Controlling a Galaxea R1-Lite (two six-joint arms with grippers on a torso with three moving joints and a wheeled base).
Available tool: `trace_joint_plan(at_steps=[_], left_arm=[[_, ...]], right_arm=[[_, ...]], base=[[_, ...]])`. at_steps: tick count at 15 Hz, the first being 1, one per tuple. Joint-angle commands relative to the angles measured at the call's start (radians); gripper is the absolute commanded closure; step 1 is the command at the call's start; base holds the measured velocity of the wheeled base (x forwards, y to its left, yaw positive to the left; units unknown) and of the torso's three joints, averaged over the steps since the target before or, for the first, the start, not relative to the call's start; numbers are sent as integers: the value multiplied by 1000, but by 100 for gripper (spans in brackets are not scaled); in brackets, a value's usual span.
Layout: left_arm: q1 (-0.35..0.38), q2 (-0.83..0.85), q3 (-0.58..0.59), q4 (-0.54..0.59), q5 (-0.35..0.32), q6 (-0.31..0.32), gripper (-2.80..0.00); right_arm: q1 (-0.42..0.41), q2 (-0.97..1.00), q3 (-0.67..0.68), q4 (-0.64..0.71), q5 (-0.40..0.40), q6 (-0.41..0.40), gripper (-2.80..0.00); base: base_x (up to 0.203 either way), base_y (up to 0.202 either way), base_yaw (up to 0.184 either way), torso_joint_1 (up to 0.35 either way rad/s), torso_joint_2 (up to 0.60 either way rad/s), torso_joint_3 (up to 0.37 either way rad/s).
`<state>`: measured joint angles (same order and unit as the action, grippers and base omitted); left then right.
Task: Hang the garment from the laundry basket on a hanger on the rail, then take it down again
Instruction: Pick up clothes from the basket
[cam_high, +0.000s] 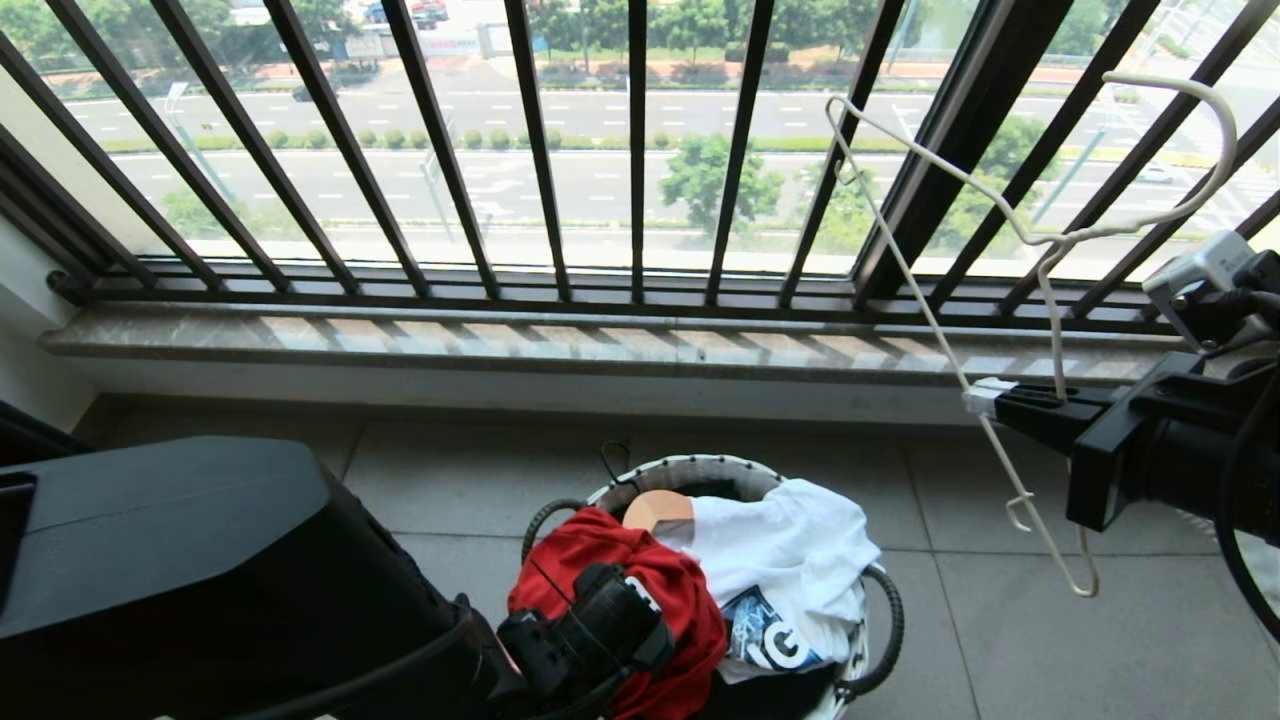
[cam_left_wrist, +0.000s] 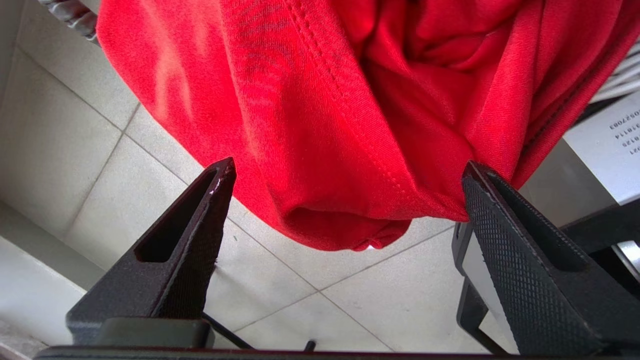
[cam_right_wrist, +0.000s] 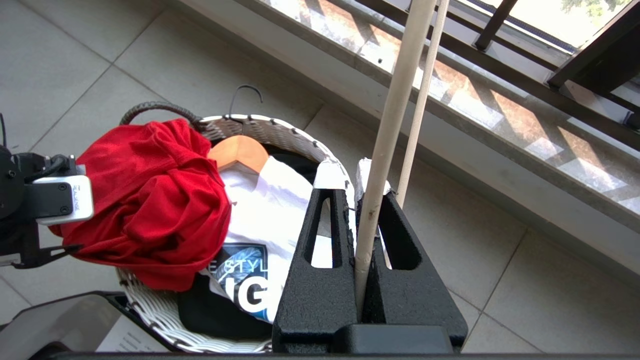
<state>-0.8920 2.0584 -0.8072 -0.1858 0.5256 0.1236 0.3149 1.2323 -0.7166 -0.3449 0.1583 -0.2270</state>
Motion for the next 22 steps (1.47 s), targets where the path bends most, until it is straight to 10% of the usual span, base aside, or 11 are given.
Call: trace_joint_plan(at_steps=[1,22], left_arm=[[-55,-37,21,36,-52,-5,-280],[119,98,-175,-240,89,-116,-280]], right_arm=[[-5,1,0,-3,3,-2,0],[-5,9,2,-3,3,-3,0]], base=[[0,0,0,0,0,0],[0,0,0,0,0,0]])
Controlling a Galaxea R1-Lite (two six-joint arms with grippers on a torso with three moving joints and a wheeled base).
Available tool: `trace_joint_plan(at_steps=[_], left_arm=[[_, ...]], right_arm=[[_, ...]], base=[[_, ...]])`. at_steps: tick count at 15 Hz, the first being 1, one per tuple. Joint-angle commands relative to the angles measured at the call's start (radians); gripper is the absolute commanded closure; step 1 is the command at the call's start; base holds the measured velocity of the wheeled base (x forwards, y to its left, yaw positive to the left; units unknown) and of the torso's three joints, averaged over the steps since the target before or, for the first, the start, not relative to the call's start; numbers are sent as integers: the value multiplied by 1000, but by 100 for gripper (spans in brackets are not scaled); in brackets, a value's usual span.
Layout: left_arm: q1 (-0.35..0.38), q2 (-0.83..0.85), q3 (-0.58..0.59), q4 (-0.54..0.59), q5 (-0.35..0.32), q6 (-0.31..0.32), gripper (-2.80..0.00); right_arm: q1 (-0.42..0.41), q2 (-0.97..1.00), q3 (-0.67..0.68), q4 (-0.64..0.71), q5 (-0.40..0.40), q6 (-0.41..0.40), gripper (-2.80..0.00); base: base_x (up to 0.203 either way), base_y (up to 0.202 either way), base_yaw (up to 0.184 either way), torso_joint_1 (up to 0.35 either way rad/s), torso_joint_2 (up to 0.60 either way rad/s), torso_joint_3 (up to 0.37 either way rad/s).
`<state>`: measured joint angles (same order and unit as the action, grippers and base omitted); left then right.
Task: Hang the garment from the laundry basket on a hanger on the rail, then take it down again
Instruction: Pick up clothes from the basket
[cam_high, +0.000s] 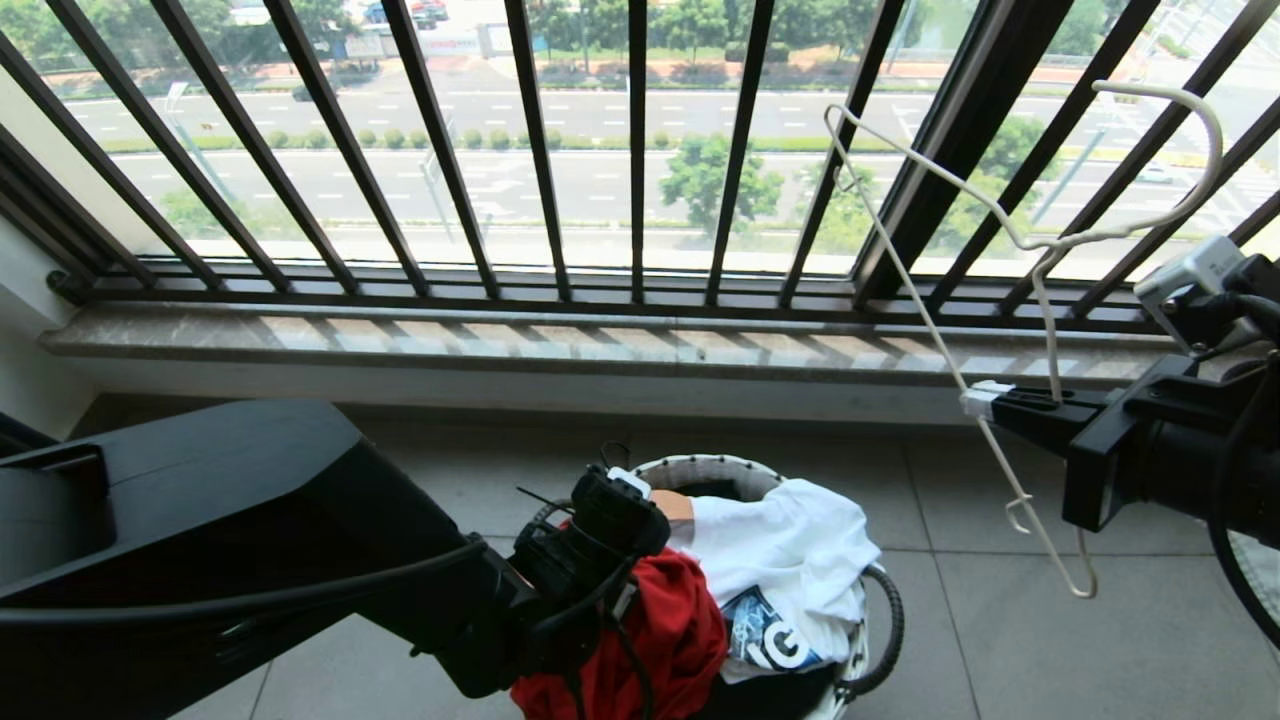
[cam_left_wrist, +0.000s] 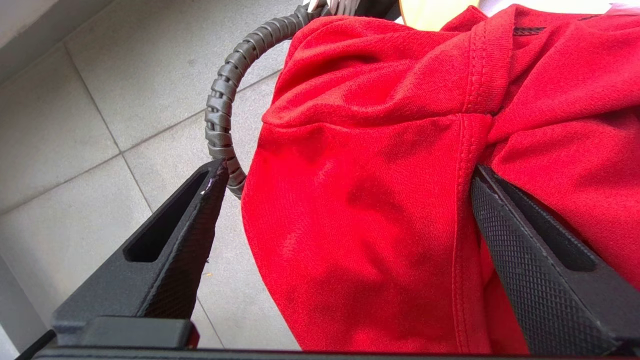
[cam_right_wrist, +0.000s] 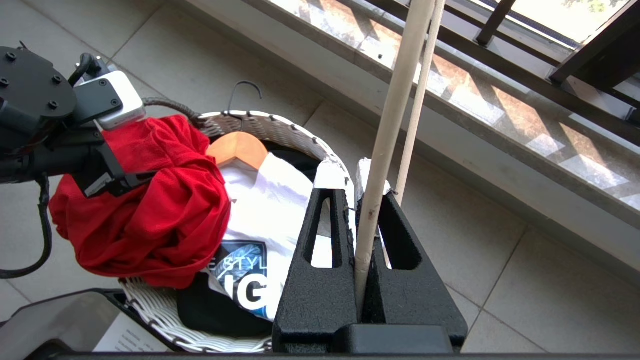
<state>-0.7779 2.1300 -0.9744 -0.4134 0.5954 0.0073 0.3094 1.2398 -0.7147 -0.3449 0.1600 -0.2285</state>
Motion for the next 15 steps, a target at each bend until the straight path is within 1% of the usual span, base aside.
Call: trace_joint_plan(at_steps=[1,3,6,11,15], left_arm=[[5,37,-7,-47,36,4,-280],[3,48,-3,-132,59,24,-280],[3,32,16,-132,60,48,-280],[-29,24,31,-136,47,31,-280],[-35,65,32,-138,52,30,-280]], right_arm=[[1,1,0,-2,1,-2,0],[1,3,0,-3,1,-2,0],[1,3,0,-3,1,-2,0],[1,1,0,-2,1,-2,0],[1,3,-1,-3,1,-2,0]], base=[[0,0,0,0,0,0],[0,0,0,0,0,0],[0,0,0,0,0,0],[0,0,0,0,0,0],[0,0,0,0,0,0]])
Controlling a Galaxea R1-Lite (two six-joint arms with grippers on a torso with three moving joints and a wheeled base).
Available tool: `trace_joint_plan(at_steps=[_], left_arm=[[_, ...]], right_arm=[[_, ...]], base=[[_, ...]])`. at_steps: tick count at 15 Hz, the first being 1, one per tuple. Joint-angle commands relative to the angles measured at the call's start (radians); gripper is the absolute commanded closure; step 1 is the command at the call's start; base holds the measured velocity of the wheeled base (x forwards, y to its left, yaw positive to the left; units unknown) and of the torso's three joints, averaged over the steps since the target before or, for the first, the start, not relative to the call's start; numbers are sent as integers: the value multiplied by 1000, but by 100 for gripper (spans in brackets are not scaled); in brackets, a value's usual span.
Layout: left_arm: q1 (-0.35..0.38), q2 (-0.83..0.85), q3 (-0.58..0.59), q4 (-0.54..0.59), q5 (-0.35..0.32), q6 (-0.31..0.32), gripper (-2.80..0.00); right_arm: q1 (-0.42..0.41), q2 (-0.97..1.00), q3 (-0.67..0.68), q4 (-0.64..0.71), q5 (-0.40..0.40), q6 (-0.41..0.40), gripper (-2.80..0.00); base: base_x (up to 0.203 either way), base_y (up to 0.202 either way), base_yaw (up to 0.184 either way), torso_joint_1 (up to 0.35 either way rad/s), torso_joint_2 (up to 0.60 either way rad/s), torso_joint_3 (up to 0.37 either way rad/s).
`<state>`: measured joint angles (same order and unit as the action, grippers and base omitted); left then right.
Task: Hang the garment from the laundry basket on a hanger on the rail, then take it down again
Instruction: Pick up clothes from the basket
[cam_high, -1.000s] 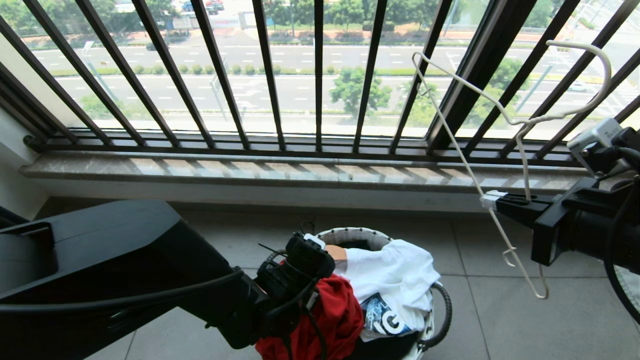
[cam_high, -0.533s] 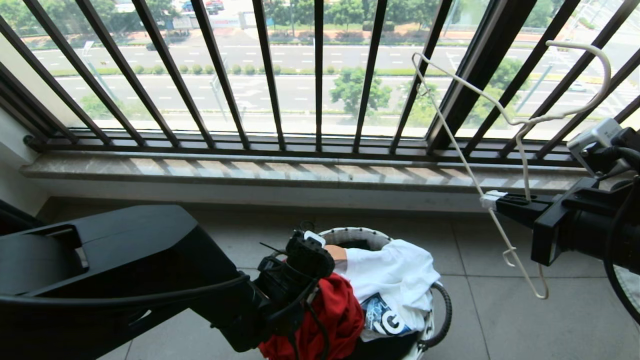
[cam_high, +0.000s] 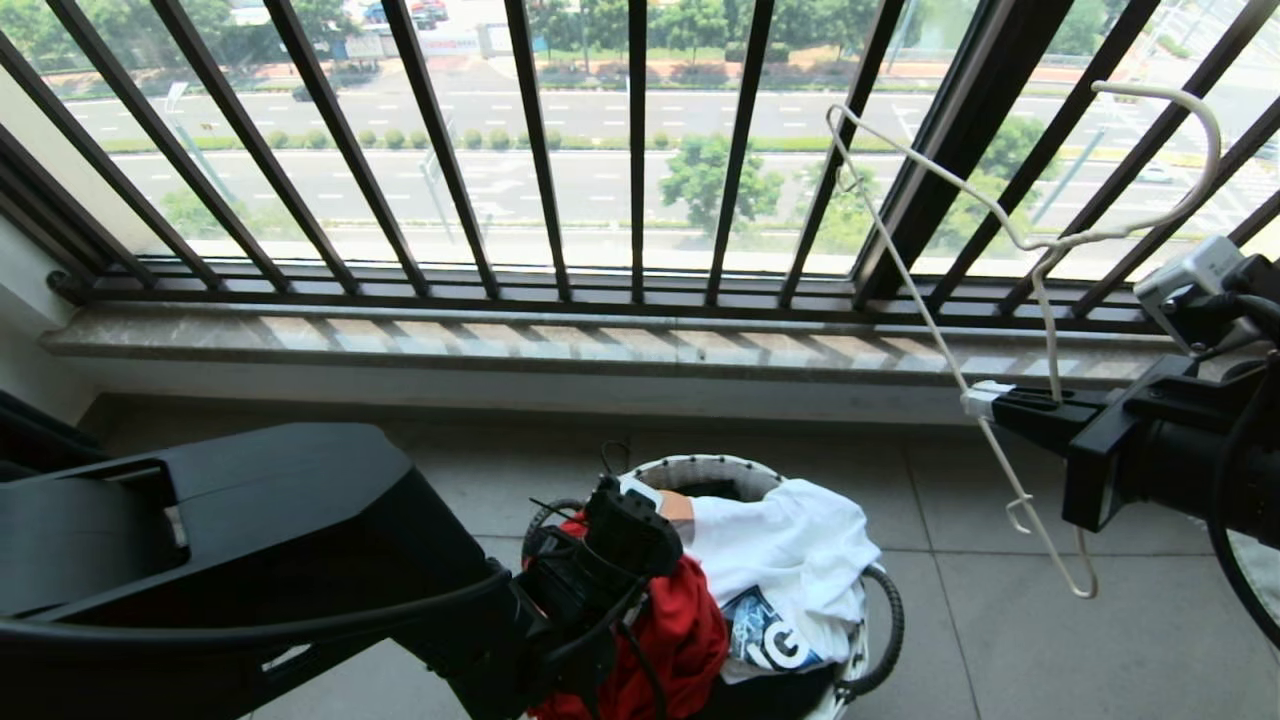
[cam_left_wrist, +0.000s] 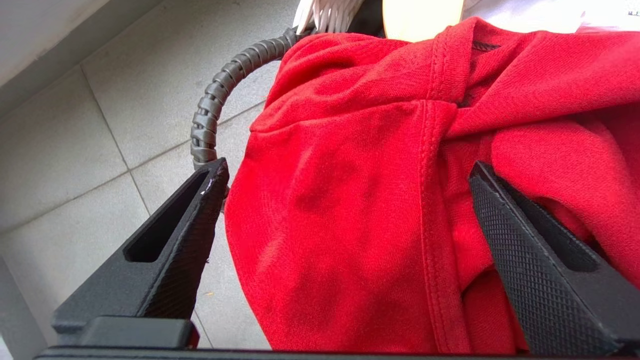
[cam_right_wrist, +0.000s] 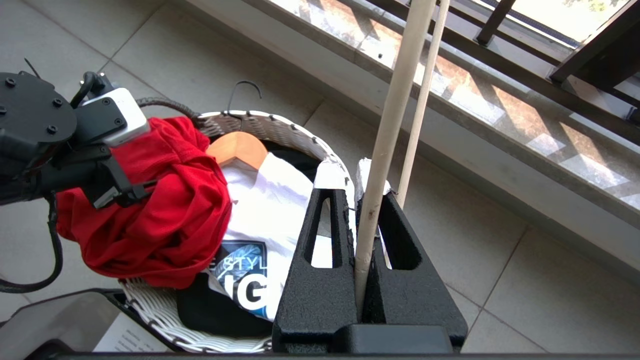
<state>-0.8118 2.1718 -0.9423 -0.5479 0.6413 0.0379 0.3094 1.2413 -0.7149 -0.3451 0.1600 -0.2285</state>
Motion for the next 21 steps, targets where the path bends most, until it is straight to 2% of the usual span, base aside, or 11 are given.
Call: trace_joint_plan(at_steps=[1,5,11,15,21], left_arm=[[-1,35,-2,-4,10,1,-280],[53,21,-34,-5,11,6,-280],[113,-85,-39,-4,12,27,-280],[118,-111,-36,-3,12,34,-280],[115,-34,-36,-4,14,33,-280]], right_arm=[[1,1,0,-2,1,-2,0],[1,1,0,-3,1,-2,0],[1,4,0,-3,1,-2,0],[1,4,-1,-3,1,-2,0],[1,6,-1,-3,1,-2,0]], base=[[0,0,0,0,0,0],[0,0,0,0,0,0],[0,0,0,0,0,0],[0,0,0,0,0,0],[0,0,0,0,0,0]])
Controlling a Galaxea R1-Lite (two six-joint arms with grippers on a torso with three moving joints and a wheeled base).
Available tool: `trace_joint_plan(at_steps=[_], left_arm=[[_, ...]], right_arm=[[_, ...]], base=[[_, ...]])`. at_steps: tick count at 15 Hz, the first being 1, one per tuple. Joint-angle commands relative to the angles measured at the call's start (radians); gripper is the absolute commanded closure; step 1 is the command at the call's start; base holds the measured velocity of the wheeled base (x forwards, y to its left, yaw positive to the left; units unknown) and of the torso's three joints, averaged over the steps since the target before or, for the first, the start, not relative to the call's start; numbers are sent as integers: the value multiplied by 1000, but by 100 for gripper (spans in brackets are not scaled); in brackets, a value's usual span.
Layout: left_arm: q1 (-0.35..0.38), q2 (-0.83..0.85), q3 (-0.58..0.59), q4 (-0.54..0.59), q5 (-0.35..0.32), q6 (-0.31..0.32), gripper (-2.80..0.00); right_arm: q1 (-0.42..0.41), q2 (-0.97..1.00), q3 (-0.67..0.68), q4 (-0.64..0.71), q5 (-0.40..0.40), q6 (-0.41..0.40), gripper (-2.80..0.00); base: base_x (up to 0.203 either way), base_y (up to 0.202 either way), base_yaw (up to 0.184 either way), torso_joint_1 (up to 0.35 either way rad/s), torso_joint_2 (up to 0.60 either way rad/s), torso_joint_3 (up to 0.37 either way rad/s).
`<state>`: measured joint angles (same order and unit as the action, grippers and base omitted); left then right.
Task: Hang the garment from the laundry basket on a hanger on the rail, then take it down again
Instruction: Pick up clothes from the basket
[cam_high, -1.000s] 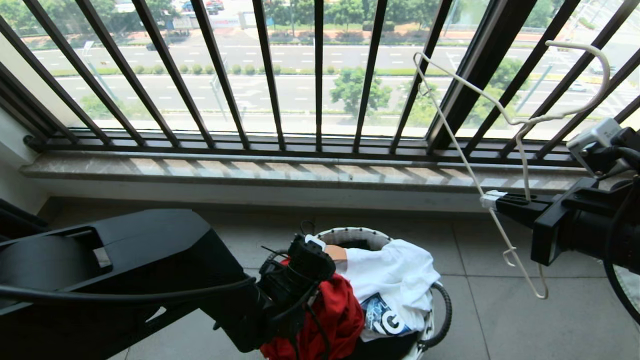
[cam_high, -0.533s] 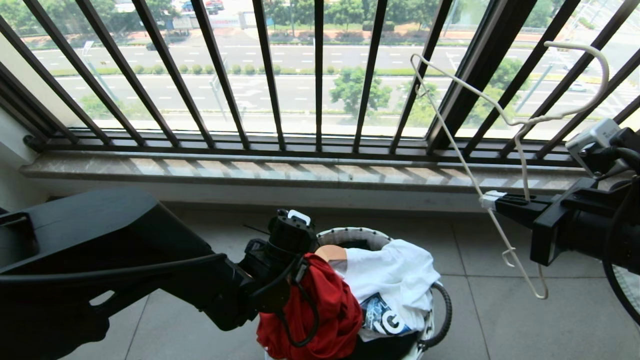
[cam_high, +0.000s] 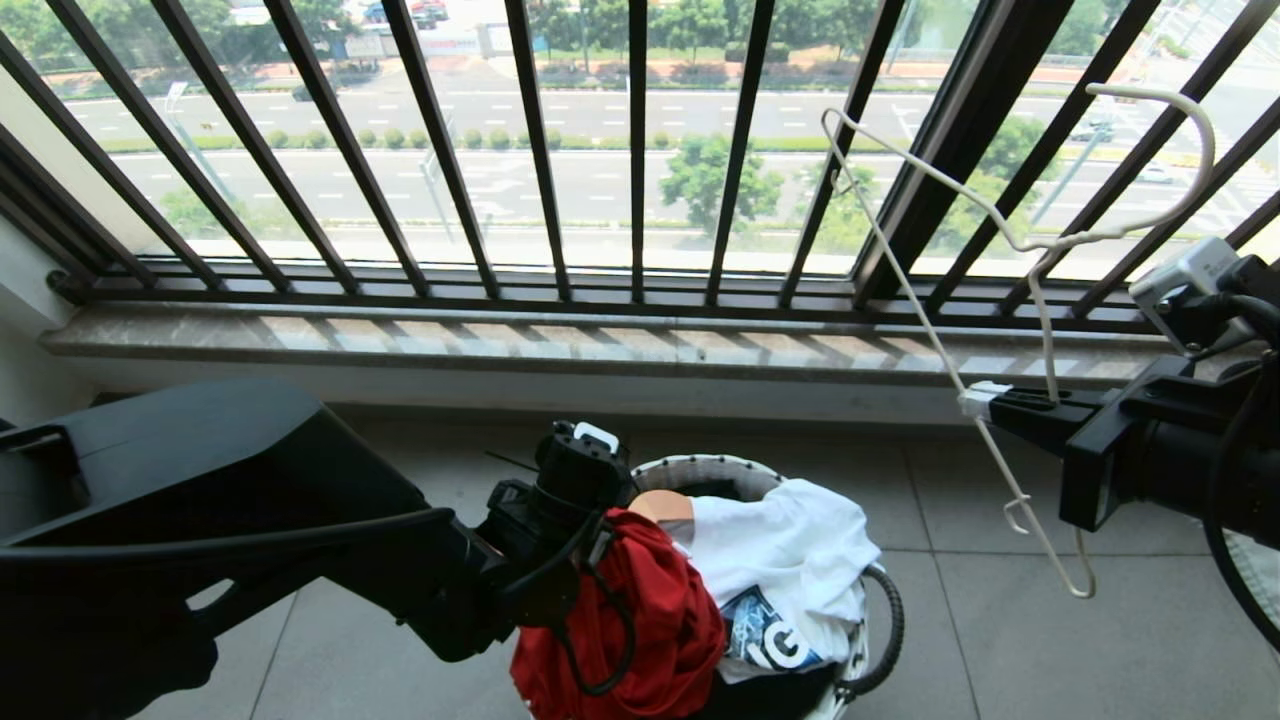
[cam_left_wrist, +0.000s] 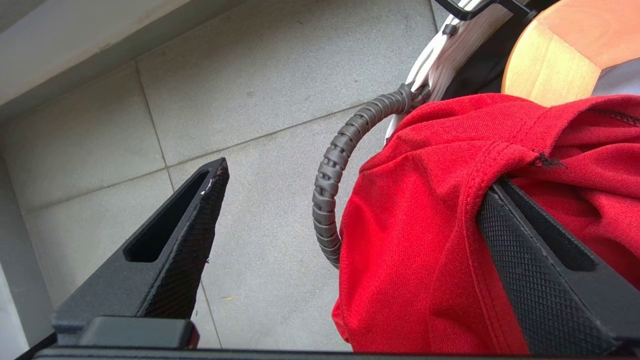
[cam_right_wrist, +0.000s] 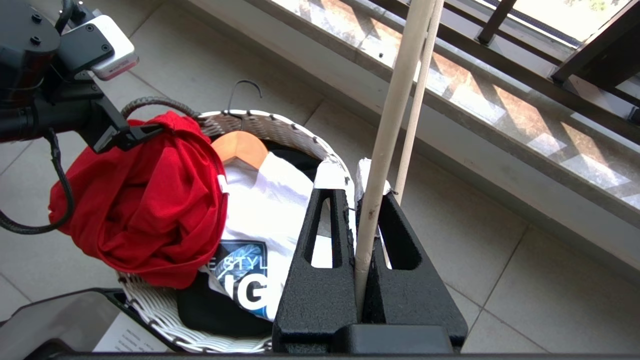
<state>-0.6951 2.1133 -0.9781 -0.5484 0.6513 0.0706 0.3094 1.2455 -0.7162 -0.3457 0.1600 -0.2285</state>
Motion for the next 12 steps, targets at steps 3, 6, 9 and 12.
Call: trace_joint_plan(at_steps=[3,6,9,12], left_arm=[[-3,37,-1,-5,4,-3,-280],[-19,75,3,-61,4,-3,-280],[-20,97,3,-109,3,3,-280],[-18,79,3,-110,5,12,-280]], right_arm=[[1,2,0,-2,1,-2,0],[1,2,0,-2,1,-2,0],[1,2,0,-2,1,-2,0],[1,2,0,-2,1,-2,0]], base=[[0,0,0,0,0,0],[0,0,0,0,0,0],[0,0,0,0,0,0],[0,0,0,0,0,0]])
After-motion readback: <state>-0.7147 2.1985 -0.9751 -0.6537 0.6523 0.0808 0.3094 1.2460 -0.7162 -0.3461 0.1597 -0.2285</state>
